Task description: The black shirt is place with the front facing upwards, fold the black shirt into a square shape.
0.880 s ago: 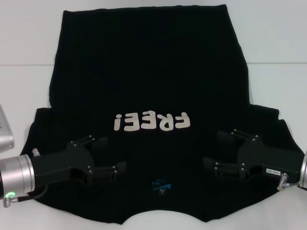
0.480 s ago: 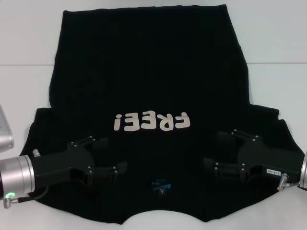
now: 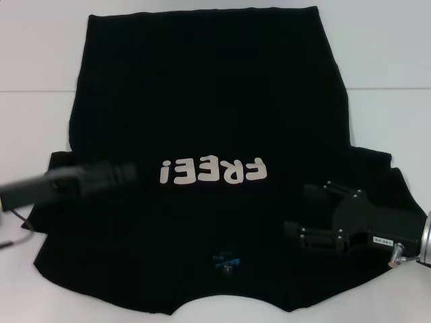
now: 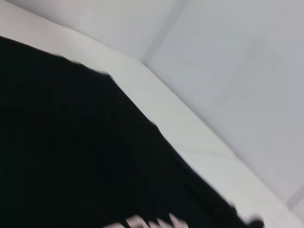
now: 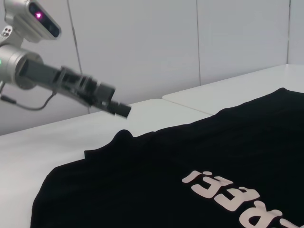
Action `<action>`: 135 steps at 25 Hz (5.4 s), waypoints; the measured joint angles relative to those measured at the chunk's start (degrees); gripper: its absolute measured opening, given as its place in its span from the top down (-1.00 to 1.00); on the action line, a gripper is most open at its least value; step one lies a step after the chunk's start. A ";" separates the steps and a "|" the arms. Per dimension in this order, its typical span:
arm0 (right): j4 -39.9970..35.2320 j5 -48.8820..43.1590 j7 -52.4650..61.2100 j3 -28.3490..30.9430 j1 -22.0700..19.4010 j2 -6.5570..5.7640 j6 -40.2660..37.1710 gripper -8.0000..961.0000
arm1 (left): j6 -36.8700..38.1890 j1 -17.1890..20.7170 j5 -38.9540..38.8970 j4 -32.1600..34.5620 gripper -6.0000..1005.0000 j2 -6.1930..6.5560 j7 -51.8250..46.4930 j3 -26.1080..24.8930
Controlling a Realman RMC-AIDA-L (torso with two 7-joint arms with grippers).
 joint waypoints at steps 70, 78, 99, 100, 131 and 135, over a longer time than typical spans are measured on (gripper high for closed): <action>0.03 -0.09 0.84 -0.17 0.17 0.00 -0.30 -0.92 | -26.00 -3.39 16.85 -0.16 0.04 1.83 -21.88 2.34; 0.03 -0.08 0.84 -0.17 0.17 0.00 -0.30 -0.92 | -26.77 -3.46 17.11 -0.12 0.57 1.66 -21.95 2.34; 0.03 0.01 0.84 -0.09 0.17 0.00 -0.28 -0.92 | -28.53 -2.75 18.12 4.59 0.95 2.47 -23.09 -0.41; 0.03 0.00 0.83 -0.06 0.17 0.00 -0.28 -0.92 | -28.53 -2.75 18.44 5.01 0.95 2.49 -23.25 -0.58; 0.62 0.00 0.08 -0.10 0.21 0.09 0.15 -0.92 | -9.98 -7.96 19.40 10.66 0.93 3.45 -42.53 0.08; 0.64 0.00 0.06 -0.10 0.23 0.09 0.17 -0.92 | -9.32 -8.03 17.99 9.25 0.90 3.25 -42.64 0.20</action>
